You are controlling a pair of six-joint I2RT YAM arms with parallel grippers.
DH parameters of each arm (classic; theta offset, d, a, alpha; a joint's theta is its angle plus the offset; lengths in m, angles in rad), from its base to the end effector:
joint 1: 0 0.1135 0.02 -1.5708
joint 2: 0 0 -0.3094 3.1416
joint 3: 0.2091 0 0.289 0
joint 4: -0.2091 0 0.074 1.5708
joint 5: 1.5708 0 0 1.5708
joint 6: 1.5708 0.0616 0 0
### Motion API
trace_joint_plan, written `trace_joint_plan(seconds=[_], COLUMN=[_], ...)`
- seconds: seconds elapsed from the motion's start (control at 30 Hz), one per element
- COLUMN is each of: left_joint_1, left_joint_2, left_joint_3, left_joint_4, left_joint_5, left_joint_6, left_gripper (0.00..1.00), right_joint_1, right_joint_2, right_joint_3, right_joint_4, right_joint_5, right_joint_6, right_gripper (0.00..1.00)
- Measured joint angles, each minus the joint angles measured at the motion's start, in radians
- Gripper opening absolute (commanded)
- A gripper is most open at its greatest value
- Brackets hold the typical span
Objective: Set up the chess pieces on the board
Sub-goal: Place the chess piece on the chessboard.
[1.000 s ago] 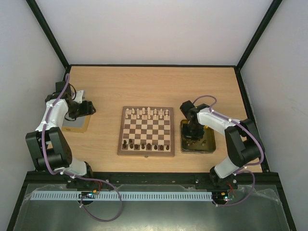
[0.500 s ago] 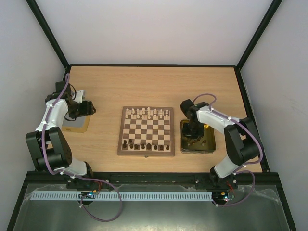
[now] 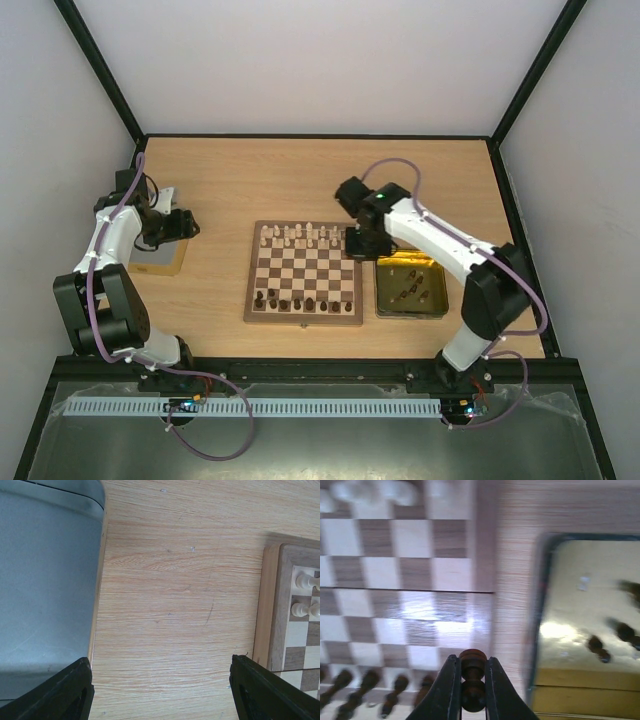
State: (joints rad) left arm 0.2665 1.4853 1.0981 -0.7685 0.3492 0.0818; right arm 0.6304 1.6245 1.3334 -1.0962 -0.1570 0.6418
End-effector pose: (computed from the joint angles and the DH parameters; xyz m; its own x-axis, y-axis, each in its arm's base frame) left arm 0.3251 0.0669 0.2499 -0.8892 -0.1631 -0.4275 -0.0418 0.9594 -0.2791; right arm 0.2764 0.2136 0.2662 -0.9985 0.0033 -0.0541 -0.0094 0.9726 0.2324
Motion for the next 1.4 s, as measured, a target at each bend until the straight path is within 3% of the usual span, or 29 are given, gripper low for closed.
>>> trace_joint_plan(seconds=[0.23,0.5,1.4], left_joint_1=[0.0,0.0,0.0], left_joint_2=[0.0,0.0,0.0], left_joint_3=[0.0,0.0,0.0], left_joint_4=[0.0,0.0,0.001], left_joint_5=[0.002,0.002,0.003], left_joint_6=[0.0,0.0,0.0], left_gripper=[0.74,0.74,0.75], right_joint_1=[0.206,0.339,0.404], right_joint_2=[0.221,0.458,0.538], right_joint_3=[0.274,0.516,0.499], right_joint_4=[-0.037,-0.068,-0.064], right_joint_5=[-0.011,-0.029,-0.106], right_joint_6=[0.047,0.058,0.045], right_gripper=[0.06,0.06,0.06])
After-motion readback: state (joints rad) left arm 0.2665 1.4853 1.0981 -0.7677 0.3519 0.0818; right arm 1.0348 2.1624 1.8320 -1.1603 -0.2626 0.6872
